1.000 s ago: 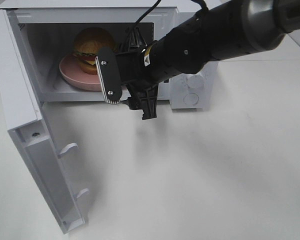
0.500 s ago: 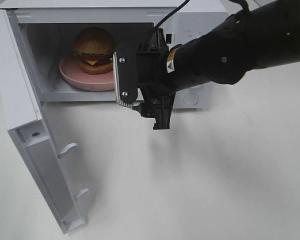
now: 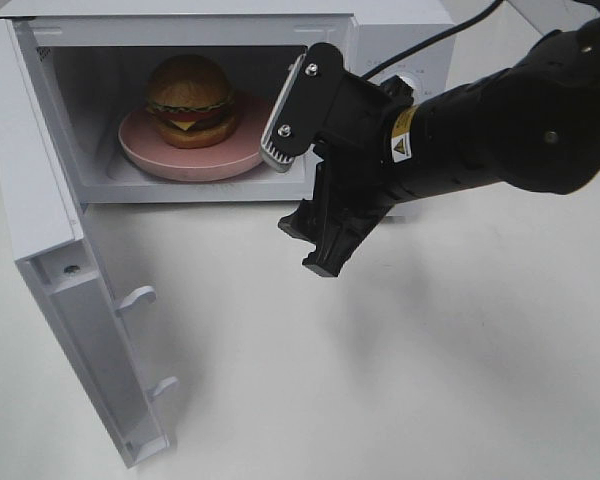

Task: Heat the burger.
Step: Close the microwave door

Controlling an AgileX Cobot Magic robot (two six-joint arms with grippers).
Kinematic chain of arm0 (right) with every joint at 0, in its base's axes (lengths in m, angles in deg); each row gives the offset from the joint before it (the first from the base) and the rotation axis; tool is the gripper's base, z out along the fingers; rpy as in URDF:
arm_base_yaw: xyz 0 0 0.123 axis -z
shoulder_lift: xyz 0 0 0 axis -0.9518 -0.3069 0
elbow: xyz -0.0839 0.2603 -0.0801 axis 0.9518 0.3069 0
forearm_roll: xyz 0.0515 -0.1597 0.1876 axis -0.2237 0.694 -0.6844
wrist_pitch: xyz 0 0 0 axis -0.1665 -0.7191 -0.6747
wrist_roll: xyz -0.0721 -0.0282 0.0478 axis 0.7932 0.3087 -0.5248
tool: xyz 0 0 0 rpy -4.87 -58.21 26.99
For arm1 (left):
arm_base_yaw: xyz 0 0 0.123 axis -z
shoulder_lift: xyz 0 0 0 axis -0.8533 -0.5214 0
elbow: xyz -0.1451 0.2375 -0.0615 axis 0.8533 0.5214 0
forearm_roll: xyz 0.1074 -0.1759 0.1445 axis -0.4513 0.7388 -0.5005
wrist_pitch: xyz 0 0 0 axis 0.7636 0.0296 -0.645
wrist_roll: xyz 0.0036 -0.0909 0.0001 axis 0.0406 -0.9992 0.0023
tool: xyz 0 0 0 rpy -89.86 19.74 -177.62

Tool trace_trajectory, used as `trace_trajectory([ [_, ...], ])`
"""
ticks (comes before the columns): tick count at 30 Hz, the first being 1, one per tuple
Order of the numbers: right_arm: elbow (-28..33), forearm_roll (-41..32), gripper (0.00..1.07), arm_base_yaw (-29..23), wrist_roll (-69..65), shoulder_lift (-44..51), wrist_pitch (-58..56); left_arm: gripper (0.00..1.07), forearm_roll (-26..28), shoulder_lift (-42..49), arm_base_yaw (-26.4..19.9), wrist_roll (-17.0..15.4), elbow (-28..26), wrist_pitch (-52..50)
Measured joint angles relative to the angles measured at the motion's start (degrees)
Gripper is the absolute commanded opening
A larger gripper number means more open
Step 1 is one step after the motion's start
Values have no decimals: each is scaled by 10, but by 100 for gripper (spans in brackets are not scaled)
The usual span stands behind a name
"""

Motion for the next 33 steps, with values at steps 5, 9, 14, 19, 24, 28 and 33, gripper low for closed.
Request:
trace_trajectory([
  [5, 28, 0, 74, 0, -70, 32, -34, 98, 0, 0, 0, 0, 0, 0],
  [9, 33, -1, 74, 0, -108, 51, -74, 98, 0, 0, 0, 0, 0, 0],
  [14, 33, -1, 74, 0, -178, 86, -160, 98, 0, 0, 0, 0, 0, 0],
  [19, 33, -1, 74, 0, -250, 142, -252, 98, 0, 0, 0, 0, 0, 0],
  [24, 33, 0, 74, 0, -262, 184, -319, 98, 0, 0, 0, 0, 0, 0],
  [28, 33, 0, 74, 0, -266, 206, -350, 98, 0, 0, 0, 0, 0, 0],
  [33, 33, -1, 74, 0, -274, 233, -402, 98, 0, 0, 0, 0, 0, 0],
])
